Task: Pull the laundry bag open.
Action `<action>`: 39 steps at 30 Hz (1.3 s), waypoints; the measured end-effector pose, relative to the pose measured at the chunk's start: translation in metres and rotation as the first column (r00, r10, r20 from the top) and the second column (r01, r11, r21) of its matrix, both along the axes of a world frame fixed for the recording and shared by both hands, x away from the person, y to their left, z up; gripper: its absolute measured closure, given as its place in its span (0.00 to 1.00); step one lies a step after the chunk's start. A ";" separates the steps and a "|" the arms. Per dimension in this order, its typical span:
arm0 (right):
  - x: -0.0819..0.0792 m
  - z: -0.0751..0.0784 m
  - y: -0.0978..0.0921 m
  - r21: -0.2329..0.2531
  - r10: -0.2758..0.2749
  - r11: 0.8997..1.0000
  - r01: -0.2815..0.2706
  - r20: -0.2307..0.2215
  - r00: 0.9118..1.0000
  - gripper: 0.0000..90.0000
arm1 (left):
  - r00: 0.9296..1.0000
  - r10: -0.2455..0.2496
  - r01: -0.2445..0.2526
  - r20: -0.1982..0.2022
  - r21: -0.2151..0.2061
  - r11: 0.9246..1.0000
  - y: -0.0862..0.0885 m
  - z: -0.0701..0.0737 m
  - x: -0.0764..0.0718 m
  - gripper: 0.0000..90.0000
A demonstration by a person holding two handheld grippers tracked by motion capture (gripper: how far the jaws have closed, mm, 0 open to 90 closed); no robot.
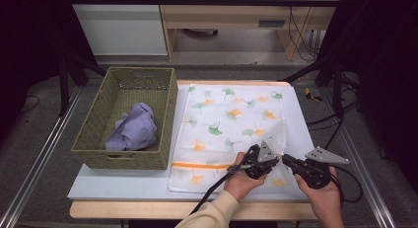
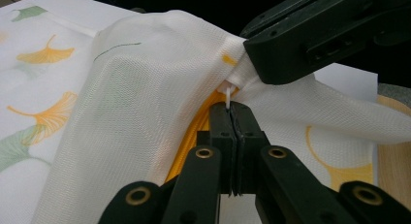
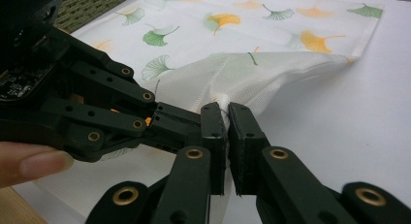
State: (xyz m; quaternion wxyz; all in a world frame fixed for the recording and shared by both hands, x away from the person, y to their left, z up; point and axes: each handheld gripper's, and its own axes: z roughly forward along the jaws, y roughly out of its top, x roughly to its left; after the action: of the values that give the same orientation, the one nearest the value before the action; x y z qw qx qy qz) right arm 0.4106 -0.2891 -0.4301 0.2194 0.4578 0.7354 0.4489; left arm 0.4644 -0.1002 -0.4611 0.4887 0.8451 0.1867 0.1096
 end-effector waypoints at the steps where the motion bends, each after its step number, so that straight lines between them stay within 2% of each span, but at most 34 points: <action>1: 0.000 0.000 0.000 -0.001 0.000 1.000 0.000 0.000 1.000 0.95 | 1.000 0.005 -0.005 -0.002 -0.005 1.000 0.000 0.000 -0.001 0.99; 6: 0.000 0.000 -0.001 0.006 0.000 1.000 0.000 0.001 1.000 0.95 | 1.000 0.011 -0.011 0.000 -0.018 1.000 0.000 0.001 -0.003 0.99; 12: 0.000 0.000 0.000 0.003 0.001 1.000 -0.001 -0.005 1.000 0.95 | 1.000 0.011 -0.011 0.001 -0.030 0.999 0.000 0.000 -0.002 0.94; 18: 0.000 0.000 0.000 -0.003 -0.001 1.000 0.001 -0.003 1.000 0.95 | 0.999 0.034 -0.034 0.001 -0.039 0.999 -0.003 -0.002 -0.003 1.00; 23: 0.000 -0.002 0.000 0.003 -0.006 1.000 0.006 -0.017 1.000 0.95 | 0.999 0.039 -0.039 0.001 -0.034 0.999 -0.003 -0.003 -0.004 1.00; 27: 0.000 -0.003 0.001 0.011 -0.011 1.000 0.011 -0.015 1.000 0.92 | 0.999 0.046 -0.046 0.002 -0.036 0.998 -0.002 -0.003 -0.004 1.00; 31: 0.001 -0.005 0.001 0.010 -0.012 1.000 0.012 -0.029 0.999 0.86 | 0.999 0.051 -0.051 -0.001 -0.042 0.998 -0.001 -0.004 -0.004 1.00; 39: 0.001 -0.003 0.002 -0.010 0.000 1.000 0.000 -0.031 1.000 0.94 | 0.997 0.073 -0.072 0.009 -0.050 0.996 -0.001 -0.002 -0.008 1.00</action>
State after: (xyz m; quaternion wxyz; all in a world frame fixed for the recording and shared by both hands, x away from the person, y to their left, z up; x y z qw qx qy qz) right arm 0.4120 -0.2866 -0.4333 0.2101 0.4637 0.7409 0.4382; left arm 0.4569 -0.1010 -0.4628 0.5062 0.8249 0.2172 0.1271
